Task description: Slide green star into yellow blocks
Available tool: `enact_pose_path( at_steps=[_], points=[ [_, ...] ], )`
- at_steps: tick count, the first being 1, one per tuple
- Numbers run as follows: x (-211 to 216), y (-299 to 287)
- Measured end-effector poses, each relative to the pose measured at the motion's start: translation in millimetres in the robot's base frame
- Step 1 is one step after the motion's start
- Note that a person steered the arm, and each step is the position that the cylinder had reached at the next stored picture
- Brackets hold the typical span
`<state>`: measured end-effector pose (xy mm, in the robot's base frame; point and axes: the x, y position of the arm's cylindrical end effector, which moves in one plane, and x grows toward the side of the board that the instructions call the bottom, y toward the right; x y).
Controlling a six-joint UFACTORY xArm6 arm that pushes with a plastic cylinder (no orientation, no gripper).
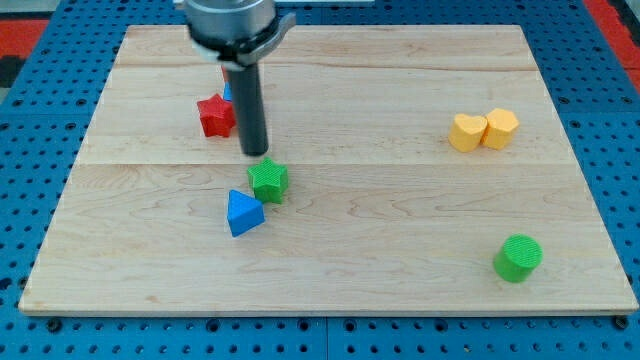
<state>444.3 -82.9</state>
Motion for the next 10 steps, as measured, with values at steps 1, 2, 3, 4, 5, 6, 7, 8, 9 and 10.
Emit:
enact_pose_path(
  at_steps=[1, 2, 3, 4, 5, 6, 7, 8, 9, 10],
  points=[
    [38.8, -3.1],
    [50.2, -7.3],
    [65.6, 38.1],
    [60.2, 96.0],
    [41.4, 138.1],
    [19.9, 130.8],
    [0.5, 128.8],
    [0.8, 165.0],
    [2.7, 191.3],
    [11.6, 214.2]
  ],
)
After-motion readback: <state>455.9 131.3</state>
